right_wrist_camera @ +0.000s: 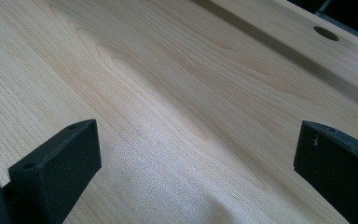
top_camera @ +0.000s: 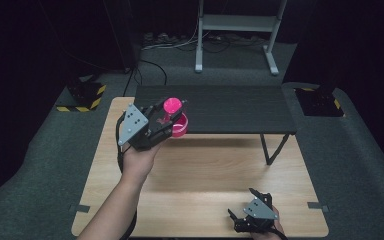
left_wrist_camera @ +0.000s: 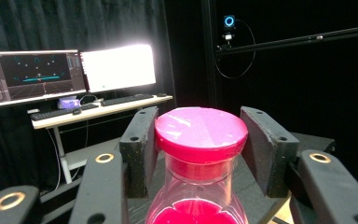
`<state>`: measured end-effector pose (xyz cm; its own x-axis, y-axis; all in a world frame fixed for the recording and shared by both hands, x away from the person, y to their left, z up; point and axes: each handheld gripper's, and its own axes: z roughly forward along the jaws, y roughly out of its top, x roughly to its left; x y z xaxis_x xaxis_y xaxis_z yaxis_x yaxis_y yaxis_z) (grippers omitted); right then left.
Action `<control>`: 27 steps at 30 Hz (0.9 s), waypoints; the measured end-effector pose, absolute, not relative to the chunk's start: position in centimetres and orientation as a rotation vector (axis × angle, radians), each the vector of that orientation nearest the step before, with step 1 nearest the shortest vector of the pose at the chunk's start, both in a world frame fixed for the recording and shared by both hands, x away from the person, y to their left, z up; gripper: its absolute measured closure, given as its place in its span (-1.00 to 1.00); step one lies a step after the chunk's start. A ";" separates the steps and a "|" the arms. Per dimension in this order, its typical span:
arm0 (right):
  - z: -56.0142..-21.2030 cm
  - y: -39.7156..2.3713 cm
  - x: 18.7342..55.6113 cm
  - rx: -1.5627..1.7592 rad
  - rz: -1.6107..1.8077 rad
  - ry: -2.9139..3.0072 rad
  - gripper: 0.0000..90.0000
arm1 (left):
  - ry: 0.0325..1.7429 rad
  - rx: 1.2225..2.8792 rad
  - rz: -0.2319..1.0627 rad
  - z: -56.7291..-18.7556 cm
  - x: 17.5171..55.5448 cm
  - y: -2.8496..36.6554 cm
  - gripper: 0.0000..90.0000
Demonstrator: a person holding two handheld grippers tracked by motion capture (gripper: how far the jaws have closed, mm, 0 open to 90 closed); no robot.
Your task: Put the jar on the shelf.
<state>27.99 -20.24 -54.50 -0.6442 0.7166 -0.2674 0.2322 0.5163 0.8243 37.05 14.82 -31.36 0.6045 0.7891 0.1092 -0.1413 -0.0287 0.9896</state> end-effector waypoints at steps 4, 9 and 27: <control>-54.5 -20.3 28.0 0.772 1.051 2.158 -0.99 | 0.594 1.413 0.820 -31.3 37.6 14.7 0.08; -54.5 -20.2 28.0 0.771 1.052 2.159 -0.99 | 0.599 1.410 0.823 -31.1 38.6 14.2 0.08; -54.5 -20.3 28.0 0.773 1.059 2.160 -0.99 | 0.623 1.423 0.813 -31.2 40.9 13.0 0.08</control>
<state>28.01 -20.31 -54.48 -0.6469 0.7168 -0.2601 0.2336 0.5110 0.8272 40.86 12.98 -31.20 0.5968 0.7967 0.0953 -0.1153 -0.0324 0.9928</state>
